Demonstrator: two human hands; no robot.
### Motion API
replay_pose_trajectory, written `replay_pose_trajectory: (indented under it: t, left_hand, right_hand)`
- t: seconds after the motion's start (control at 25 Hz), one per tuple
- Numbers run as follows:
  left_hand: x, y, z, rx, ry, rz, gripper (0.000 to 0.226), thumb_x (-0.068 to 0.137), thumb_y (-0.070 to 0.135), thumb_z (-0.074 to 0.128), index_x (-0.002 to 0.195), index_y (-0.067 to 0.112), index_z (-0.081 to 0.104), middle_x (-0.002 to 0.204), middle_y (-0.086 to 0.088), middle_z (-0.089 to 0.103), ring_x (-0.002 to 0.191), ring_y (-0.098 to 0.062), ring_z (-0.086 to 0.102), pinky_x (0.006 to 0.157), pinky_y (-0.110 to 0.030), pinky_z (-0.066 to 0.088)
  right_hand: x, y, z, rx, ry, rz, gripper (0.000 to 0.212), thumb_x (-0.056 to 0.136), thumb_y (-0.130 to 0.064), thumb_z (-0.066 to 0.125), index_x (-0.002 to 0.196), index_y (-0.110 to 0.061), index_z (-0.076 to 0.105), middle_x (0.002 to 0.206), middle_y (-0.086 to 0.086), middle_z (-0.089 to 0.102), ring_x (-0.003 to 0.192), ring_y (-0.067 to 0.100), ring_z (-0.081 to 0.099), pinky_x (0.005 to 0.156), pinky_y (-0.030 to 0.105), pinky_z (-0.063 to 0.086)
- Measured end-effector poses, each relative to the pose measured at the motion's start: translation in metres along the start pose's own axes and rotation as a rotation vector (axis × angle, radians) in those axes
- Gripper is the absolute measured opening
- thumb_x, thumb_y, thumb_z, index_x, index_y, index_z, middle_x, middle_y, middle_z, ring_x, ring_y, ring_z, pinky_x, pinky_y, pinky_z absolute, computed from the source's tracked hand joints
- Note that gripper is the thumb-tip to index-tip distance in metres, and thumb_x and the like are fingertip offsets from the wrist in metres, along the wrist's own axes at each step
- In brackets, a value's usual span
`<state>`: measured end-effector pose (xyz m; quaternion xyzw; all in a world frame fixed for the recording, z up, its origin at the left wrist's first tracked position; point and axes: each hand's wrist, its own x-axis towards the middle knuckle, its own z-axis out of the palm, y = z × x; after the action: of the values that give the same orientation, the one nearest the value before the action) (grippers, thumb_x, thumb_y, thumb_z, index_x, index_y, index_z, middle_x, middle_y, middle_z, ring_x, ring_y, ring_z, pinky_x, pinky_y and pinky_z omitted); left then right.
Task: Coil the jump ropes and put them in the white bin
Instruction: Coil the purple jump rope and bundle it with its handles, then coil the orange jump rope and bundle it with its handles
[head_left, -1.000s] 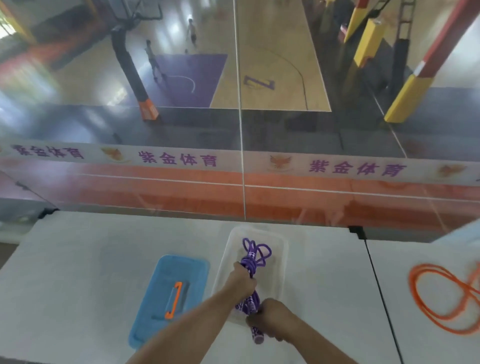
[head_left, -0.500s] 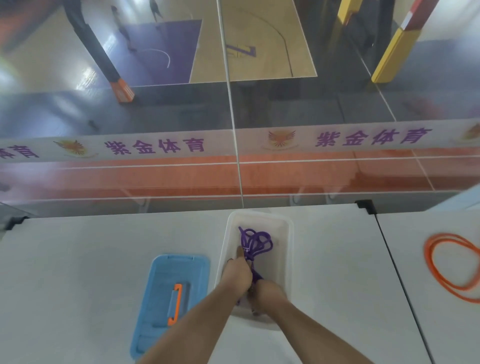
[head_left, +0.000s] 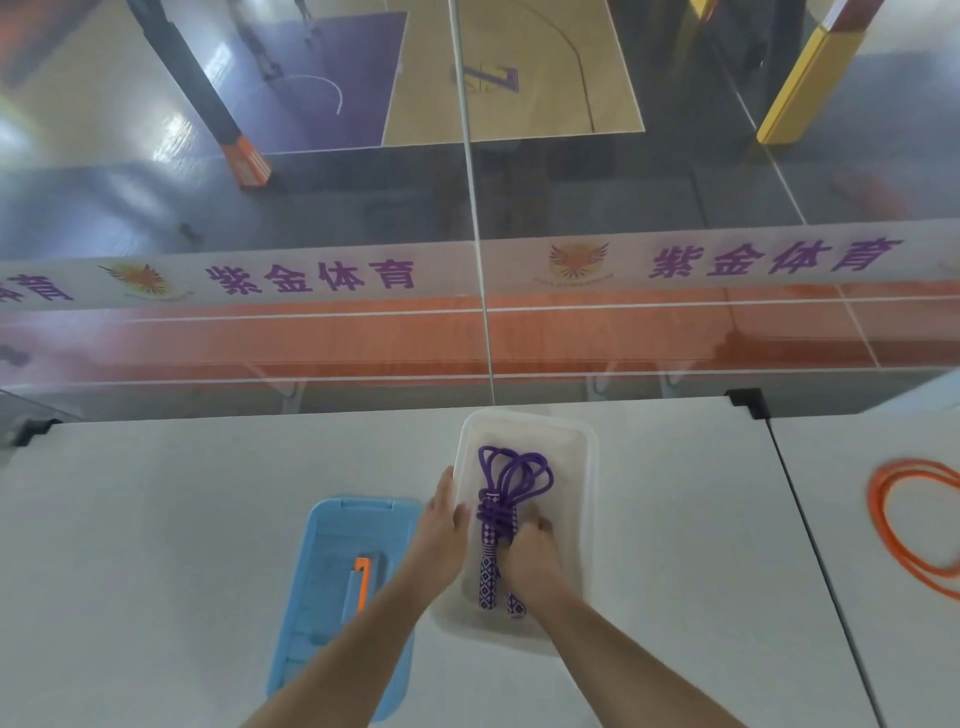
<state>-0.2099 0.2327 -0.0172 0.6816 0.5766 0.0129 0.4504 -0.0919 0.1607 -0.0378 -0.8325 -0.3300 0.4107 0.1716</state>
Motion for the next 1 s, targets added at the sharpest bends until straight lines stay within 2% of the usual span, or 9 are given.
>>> replay_pose_trajectory:
  t: [0.16, 0.24, 0.32, 0.48, 0.56, 0.64, 0.8, 0.88, 1.0]
  left_hand:
    - [0.0, -0.018, 0.009, -0.162, -0.078, -0.019, 0.058, 0.107, 0.038, 0.03, 0.157, 0.046, 0.0, 0.149, -0.007, 0.049, 0.126, -0.029, 0.056, 0.108, -0.047, 0.046]
    - [0.001, -0.026, 0.012, -0.226, -0.081, -0.028, 0.056, 0.106, 0.044, 0.029, 0.155, 0.052, 0.004, 0.147, -0.006, 0.05, 0.125, -0.028, 0.056, 0.108, -0.048, 0.047]
    - [-0.001, -0.03, 0.013, -0.293, -0.072, -0.022, 0.054, 0.105, 0.045, 0.028, 0.153, 0.054, 0.007, 0.15, 0.0, 0.047, 0.129, -0.022, 0.054, 0.111, -0.048, 0.044]
    - [-0.007, -0.029, 0.008, -0.4, -0.073, 0.025, 0.057, 0.105, 0.037, 0.032, 0.158, 0.039, 0.013, 0.158, 0.006, 0.037, 0.142, -0.012, 0.039, 0.122, -0.042, 0.03]
    - [-0.011, -0.018, 0.001, -0.227, 0.04, 0.018, 0.056, 0.105, 0.025, 0.038, 0.159, 0.026, 0.02, 0.159, 0.001, 0.033, 0.145, -0.017, 0.033, 0.122, -0.039, 0.027]
    - [-0.012, -0.001, -0.006, 0.067, 0.208, 0.105, 0.049, 0.102, 0.018, 0.044, 0.151, 0.016, 0.038, 0.153, -0.002, 0.04, 0.141, -0.021, 0.031, 0.117, -0.037, 0.03]
    - [-0.003, 0.056, -0.003, 0.336, 0.161, 0.278, 0.024, 0.098, 0.023, 0.047, 0.113, 0.016, 0.064, 0.121, -0.001, 0.063, 0.12, -0.025, 0.051, 0.102, -0.035, 0.043]
    - [-0.006, 0.098, 0.01, 0.393, 0.079, 0.338, 0.02, 0.098, 0.027, 0.043, 0.084, 0.02, 0.054, 0.096, -0.002, 0.064, 0.098, -0.027, 0.06, 0.084, -0.039, 0.047]
    - [-0.019, 0.161, 0.05, 0.466, -0.018, 0.458, 0.035, 0.102, 0.035, 0.037, 0.071, 0.02, 0.042, 0.08, -0.002, 0.06, 0.081, -0.028, 0.061, 0.069, -0.037, 0.044]
  right_hand:
    - [-0.004, -0.008, 0.033, 0.315, -0.096, 0.001, 0.021, 0.102, -0.031, 0.046, 0.12, -0.029, 0.057, 0.105, -0.006, 0.069, 0.093, 0.011, 0.066, 0.084, 0.031, 0.055]
    - [0.003, -0.003, 0.044, 0.261, -0.039, -0.052, 0.026, 0.106, -0.041, 0.038, 0.117, -0.039, 0.06, 0.104, -0.01, 0.073, 0.099, 0.006, 0.066, 0.082, 0.02, 0.049]
    - [0.008, -0.001, 0.041, 0.234, -0.108, -0.094, 0.028, 0.106, -0.036, 0.036, 0.12, -0.049, 0.056, 0.103, -0.016, 0.072, 0.101, 0.003, 0.065, 0.087, 0.02, 0.048]
    - [0.015, -0.004, 0.018, 0.142, -0.254, -0.034, 0.031, 0.103, -0.027, 0.037, 0.127, -0.033, 0.056, 0.099, -0.002, 0.067, 0.086, 0.016, 0.063, 0.08, 0.028, 0.048]
    - [0.011, -0.012, -0.003, 0.039, -0.167, -0.019, 0.028, 0.103, -0.023, 0.039, 0.097, -0.017, 0.066, 0.083, 0.002, 0.065, 0.073, 0.018, 0.058, 0.072, 0.034, 0.05]
    - [0.004, -0.018, -0.034, -0.007, -0.066, -0.06, 0.034, 0.1, -0.02, 0.042, 0.068, -0.018, 0.053, 0.068, -0.001, 0.056, 0.063, 0.015, 0.051, 0.065, 0.034, 0.047]
    - [-0.004, -0.016, -0.116, -0.066, 0.059, -0.111, 0.036, 0.096, -0.03, 0.051, 0.062, -0.019, 0.043, 0.065, -0.002, 0.052, 0.067, 0.022, 0.053, 0.061, 0.033, 0.041]
    - [-0.009, -0.006, -0.162, -0.077, 0.12, -0.113, 0.037, 0.095, -0.038, 0.052, 0.064, -0.019, 0.045, 0.067, -0.002, 0.055, 0.069, 0.022, 0.055, 0.06, 0.032, 0.04]
    - [-0.015, 0.035, -0.224, -0.069, 0.176, -0.098, 0.047, 0.097, -0.045, 0.05, 0.06, -0.017, 0.041, 0.06, -0.001, 0.05, 0.059, 0.019, 0.05, 0.056, 0.031, 0.037]
